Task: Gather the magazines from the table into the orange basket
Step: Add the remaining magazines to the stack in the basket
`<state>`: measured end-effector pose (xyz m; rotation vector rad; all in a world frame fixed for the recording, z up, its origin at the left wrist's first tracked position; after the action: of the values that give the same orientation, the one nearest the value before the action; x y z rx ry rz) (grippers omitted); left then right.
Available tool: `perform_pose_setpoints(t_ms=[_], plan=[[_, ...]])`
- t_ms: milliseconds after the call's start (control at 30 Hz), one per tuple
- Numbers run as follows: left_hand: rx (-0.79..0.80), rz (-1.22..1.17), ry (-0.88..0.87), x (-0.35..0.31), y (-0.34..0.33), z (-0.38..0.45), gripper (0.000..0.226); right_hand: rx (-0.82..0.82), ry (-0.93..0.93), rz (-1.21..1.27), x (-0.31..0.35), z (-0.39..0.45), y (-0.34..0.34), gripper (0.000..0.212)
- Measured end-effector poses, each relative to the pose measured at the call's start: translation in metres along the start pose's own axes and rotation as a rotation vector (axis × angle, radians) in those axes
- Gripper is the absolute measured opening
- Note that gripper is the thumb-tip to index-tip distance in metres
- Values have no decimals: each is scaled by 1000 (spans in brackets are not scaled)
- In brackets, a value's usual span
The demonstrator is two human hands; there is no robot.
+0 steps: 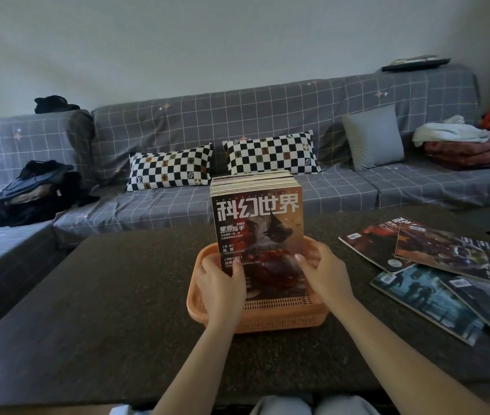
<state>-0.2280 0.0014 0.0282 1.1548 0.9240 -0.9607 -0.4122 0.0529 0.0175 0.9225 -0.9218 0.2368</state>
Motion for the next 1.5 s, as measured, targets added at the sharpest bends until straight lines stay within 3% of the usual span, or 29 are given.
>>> perform_pose_setpoints(t_ms=[134,467,668,868,1035,1135,1302,1502], plan=[[135,-101,-85,-20,-22,-21,24,-48,39,62,-2,-18,30,40],[449,-66,-170,-62,-133,-77,17,-216,-62,-27,-69,-28,124,30],[606,-31,-175,-77,-217,-97,27,-292,-199,-78,-140,-10,162,21],[731,21,-155,-71,-306,-100,20,-297,-406,-190,-209,17,178,34],[758,171,-194,-65,-374,-78,49,-339,-479,-428,-254,46,180,43],[754,191,-125,-63,-404,-62,56,-304,-601,-440,-272,60,181,58],[675,181,90,-69,-427,-43,54,-299,-621,-480,-284,65,176,62],[791,0,378,-76,-401,-60,44,-391,-654,-276,-268,45,182,62]])
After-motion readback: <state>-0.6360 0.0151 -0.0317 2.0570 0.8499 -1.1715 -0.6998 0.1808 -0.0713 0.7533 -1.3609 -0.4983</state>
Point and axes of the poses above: each hand's wrist, its own z-axis towards the middle knuckle, its own y-axis out of the back of the hand, x = y × z, the point moved 1 cm from there along z, towards the middle knuckle, and after that the axes turned 5 degrees about -z, right-handed, at the moved point
